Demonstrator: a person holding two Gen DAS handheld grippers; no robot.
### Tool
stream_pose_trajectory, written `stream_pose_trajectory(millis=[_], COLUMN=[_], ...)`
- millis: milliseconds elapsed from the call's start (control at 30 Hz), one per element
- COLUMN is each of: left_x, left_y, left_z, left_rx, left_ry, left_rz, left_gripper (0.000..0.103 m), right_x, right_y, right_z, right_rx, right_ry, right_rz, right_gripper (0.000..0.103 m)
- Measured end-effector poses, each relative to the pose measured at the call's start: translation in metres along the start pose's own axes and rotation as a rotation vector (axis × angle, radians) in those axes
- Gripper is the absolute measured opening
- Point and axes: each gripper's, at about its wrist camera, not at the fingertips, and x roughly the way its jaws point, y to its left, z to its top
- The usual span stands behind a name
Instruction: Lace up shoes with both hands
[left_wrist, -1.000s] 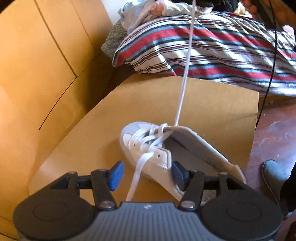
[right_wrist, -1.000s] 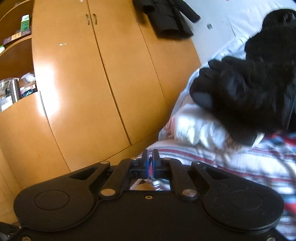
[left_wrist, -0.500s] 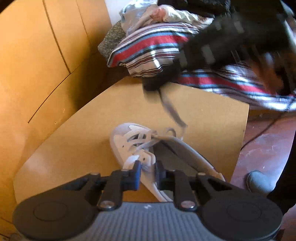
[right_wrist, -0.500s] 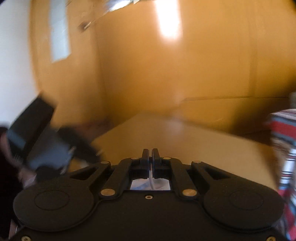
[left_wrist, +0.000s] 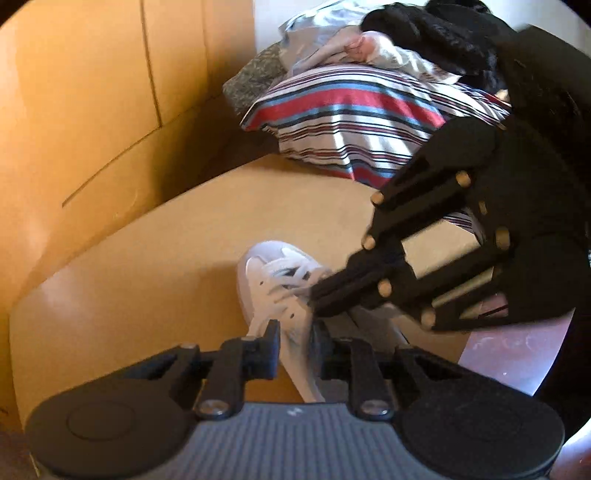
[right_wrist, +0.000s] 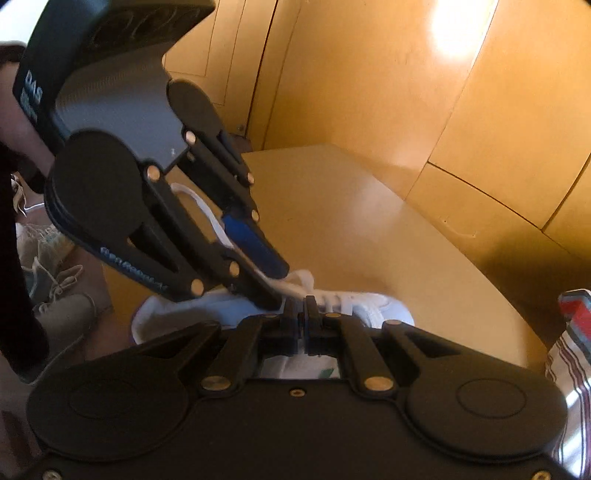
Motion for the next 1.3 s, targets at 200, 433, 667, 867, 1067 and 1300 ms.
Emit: stream_pose_trajectory(millis=[200,433,667,867,1067,1300], left_x=[-0.011,-0.01,0.001,0.004,0.004,0.003], left_y=[-0.002,0.008,0.019,0.021,0.034,0.045], left_z=[0.015,0.027,0.026,0.021,0.015,0.014], left_rx=[-0.049,-0.217,-0.393,-0.426,-0.503,-0.584], left_ry=[-0.087,-0.153,-0.172,-0.176,-0.194,-0.222], left_rz=[-0.06,-0.156,-0.269,-0.283,-0.273,-0.279], left_gripper=[0.03,0.034,0.034,0.002,0.002,0.002], right_x=[-0.036,-0.051,-0.041,-0.042,-0.063,-0.054], right_y=[-0.091,-0.116,-0.112,-0.11,-0.11,-0.076], right_z=[-0.018,-0.022,-0.025,-0.027,-0.032,-0.03], right_rx=[0.491,0.544,0.52,0.52,0.56,0.359], right_ry=[-0.158,-0.234,-0.226,-0.219,-0.236,-0.145], right_rz=[0.158,0.192,0.248,0.266,0.259,0.132], right_gripper=[0.003,0.003,0.003,0.007,0.043,0.043])
